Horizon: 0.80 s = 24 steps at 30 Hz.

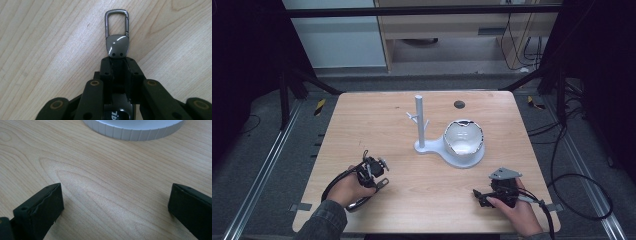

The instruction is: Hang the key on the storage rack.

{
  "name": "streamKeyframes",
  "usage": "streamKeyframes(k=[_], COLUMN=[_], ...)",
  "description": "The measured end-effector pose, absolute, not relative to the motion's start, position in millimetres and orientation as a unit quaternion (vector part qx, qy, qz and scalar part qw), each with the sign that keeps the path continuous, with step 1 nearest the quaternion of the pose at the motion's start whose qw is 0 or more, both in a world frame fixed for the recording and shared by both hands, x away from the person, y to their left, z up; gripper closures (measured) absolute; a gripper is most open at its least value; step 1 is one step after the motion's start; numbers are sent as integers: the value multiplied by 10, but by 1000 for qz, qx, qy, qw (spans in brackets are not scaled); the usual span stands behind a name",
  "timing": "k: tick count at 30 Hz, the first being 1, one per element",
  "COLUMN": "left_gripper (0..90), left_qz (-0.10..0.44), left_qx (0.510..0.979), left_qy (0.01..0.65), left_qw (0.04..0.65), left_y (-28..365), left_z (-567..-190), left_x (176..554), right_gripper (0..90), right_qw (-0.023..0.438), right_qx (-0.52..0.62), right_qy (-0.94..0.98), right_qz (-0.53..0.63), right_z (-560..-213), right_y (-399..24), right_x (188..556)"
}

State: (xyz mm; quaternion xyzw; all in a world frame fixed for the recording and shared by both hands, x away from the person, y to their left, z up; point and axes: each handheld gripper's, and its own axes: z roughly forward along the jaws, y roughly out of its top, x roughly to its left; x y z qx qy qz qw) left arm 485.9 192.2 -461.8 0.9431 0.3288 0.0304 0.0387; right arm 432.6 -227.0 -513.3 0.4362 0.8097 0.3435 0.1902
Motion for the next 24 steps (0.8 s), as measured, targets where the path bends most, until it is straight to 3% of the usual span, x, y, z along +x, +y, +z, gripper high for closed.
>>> streamKeyframes(k=[9,24], left_gripper=[798,803], left_qz=[28,67], left_qx=[941,917], left_qy=[333,360], left_qw=[49,158], left_y=[1977,2260], left_z=[-4584,-4257], left_x=[4840,4584], right_gripper=[5,5], right_qw=[190,187], right_qx=[436,437], right_qy=[810,809], right_qz=[343,344], right_z=[-5133,-5130], right_y=[-2271,-2270], right_x=[4326,4324])
